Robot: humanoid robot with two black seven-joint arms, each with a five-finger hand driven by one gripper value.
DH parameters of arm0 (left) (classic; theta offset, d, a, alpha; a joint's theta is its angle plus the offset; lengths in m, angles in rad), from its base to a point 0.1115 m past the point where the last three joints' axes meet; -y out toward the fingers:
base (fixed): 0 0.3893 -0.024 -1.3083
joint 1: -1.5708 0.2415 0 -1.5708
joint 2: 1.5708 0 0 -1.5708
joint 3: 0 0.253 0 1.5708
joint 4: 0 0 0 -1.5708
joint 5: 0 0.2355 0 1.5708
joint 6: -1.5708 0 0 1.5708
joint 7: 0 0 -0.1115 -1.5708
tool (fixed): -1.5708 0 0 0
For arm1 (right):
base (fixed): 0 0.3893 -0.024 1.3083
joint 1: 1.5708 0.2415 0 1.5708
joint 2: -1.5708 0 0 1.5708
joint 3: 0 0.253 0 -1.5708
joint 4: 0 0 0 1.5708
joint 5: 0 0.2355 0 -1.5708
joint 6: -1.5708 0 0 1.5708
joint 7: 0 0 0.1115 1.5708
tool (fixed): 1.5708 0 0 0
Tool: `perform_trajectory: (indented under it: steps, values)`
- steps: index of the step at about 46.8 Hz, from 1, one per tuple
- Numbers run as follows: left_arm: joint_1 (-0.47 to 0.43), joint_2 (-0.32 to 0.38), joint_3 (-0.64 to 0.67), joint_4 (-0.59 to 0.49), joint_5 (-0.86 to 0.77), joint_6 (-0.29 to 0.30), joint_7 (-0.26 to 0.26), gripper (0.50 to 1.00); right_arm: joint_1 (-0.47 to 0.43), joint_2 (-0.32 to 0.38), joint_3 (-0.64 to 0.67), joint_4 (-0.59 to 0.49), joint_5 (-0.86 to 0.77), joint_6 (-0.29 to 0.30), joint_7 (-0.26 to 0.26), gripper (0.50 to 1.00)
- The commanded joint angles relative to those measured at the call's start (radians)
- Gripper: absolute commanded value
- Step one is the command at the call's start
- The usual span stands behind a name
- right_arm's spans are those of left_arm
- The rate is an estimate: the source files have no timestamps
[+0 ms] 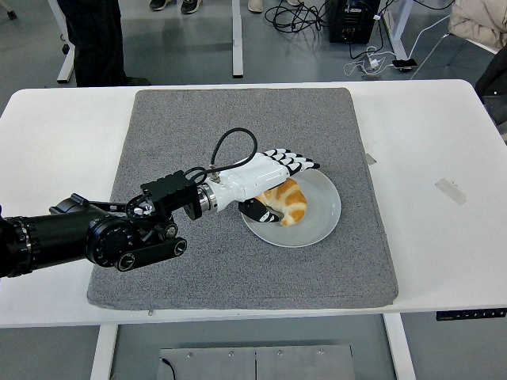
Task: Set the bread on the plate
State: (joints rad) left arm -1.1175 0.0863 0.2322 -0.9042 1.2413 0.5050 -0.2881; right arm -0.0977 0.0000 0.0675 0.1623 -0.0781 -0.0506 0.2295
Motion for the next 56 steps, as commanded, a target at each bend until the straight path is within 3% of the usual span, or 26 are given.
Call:
perform_trajectory:
  steps: [1, 19, 28, 39, 49, 56]
  values:
    - [-0.005, 0.007, -0.017, -0.012, -0.016, -0.006, -0.002, 0.974, 0.001, 0.000, 0.000, -0.001, 0.000, 0.000, 0.001, 1.000]
    - [-0.090, 0.165, -0.091, -0.205, -0.068, -0.052, -0.008, 0.974, 0.000, 0.000, 0.000, 0.000, 0.000, 0.000, 0.001, 1.000]
    - [-0.100, 0.265, -0.234, -0.274, -0.198, -0.108, -0.008, 0.972, 0.000, 0.000, 0.000, 0.000, 0.000, 0.000, 0.001, 1.000]
    - [-0.091, 0.371, -0.401, -0.277, -0.462, -0.148, -0.010, 0.972, 0.000, 0.000, 0.000, 0.000, 0.000, 0.000, 0.001, 1.000]
    - [-0.054, 0.412, -0.521, -0.275, -0.644, -0.148, -0.025, 0.972, 0.000, 0.000, 0.000, 0.000, 0.000, 0.000, -0.001, 1.000]
    - [0.018, 0.421, -0.608, -0.256, -0.743, -0.146, -0.052, 0.972, 0.001, 0.000, 0.000, 0.000, 0.000, 0.000, -0.001, 1.000]
